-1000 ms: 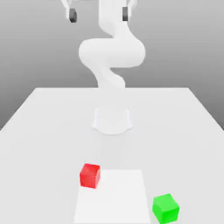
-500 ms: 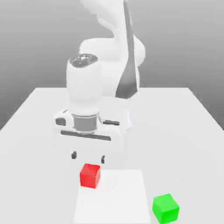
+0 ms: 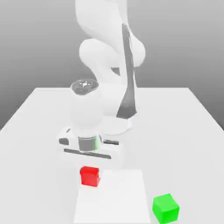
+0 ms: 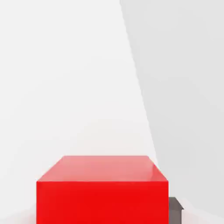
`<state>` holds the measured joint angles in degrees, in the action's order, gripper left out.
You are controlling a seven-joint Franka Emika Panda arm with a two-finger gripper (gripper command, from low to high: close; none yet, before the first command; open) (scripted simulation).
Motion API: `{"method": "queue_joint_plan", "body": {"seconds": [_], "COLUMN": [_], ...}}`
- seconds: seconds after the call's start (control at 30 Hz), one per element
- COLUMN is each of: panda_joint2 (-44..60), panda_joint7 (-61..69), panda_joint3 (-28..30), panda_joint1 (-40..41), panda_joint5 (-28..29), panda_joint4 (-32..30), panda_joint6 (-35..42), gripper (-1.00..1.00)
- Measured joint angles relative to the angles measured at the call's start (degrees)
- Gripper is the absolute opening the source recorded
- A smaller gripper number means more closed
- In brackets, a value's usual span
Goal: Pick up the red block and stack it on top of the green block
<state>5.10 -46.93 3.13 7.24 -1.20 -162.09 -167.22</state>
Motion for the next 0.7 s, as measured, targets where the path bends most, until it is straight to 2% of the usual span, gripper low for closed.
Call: {"method": "queue_joint_plan", "body": {"seconds": [0.13, 0.47, 0.63, 0.67, 0.7], "panda_joint2": [-6.1, 1.7, 10.8, 12.0, 12.0], "panda_joint7": [0.6, 22.1, 22.3, 22.0, 22.0], "panda_joint3": [-0.6, -12.6, -12.2, -11.9, -11.9], "panda_joint1": [0.3, -12.5, -14.5, -14.8, -14.8], "panda_joint5": [1.5, 3.5, 7.1, 7.6, 7.6], "panda_joint4": [0.5, 19.6, 22.4, 22.5, 22.5], "panda_joint6": [6.6, 18.1, 11.9, 10.9, 10.9], "gripper": [-1.0, -1.0, -1.0, 1.0, 1.0]}}
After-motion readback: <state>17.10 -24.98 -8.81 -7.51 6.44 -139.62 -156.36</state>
